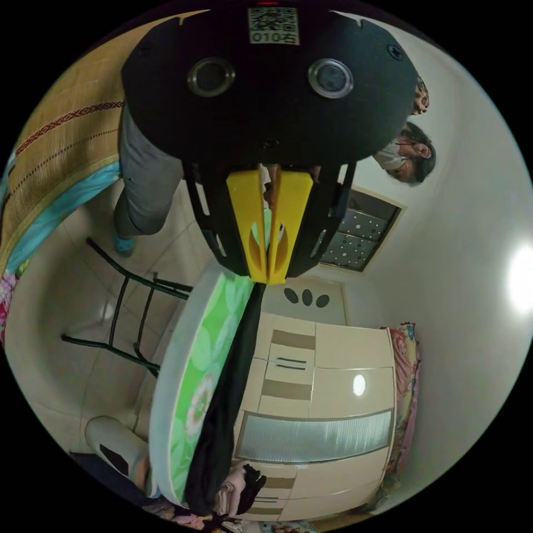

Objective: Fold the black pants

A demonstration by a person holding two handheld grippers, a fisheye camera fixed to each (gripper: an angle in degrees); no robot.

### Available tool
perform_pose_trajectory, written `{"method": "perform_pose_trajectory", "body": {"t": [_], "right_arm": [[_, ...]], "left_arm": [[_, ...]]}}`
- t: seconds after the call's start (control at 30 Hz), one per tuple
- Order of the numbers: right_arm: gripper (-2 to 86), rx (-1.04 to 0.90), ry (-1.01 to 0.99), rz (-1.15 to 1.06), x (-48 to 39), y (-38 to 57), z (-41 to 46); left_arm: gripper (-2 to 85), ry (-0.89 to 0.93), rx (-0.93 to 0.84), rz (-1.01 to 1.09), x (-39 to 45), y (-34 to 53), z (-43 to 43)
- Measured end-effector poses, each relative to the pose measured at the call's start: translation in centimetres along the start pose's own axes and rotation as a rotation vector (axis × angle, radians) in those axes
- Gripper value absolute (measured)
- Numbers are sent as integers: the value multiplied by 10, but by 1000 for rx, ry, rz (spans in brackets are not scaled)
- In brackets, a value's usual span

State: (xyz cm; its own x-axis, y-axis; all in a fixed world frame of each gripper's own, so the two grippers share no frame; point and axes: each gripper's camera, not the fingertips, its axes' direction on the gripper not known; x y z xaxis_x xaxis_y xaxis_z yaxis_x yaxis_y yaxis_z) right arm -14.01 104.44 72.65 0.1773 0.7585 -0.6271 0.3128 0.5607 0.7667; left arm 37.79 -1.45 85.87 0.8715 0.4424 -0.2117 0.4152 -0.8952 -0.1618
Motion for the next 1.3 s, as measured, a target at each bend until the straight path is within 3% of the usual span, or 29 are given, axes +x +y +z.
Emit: {"method": "perform_pose_trajectory", "body": {"t": [0.2, 0.4, 1.3], "right_arm": [[73, -138, -32, -153, -26, -6, 36], [101, -300, -58, -99, -10, -18, 94], [119, -178, 65, 68, 58, -120, 163]], "left_arm": [[-3, -38, -104, 151, 15, 48, 52], [-3, -50, -193, 278, 28, 84, 125], [-2, -29, -444, 488, -6, 228, 353]]}}
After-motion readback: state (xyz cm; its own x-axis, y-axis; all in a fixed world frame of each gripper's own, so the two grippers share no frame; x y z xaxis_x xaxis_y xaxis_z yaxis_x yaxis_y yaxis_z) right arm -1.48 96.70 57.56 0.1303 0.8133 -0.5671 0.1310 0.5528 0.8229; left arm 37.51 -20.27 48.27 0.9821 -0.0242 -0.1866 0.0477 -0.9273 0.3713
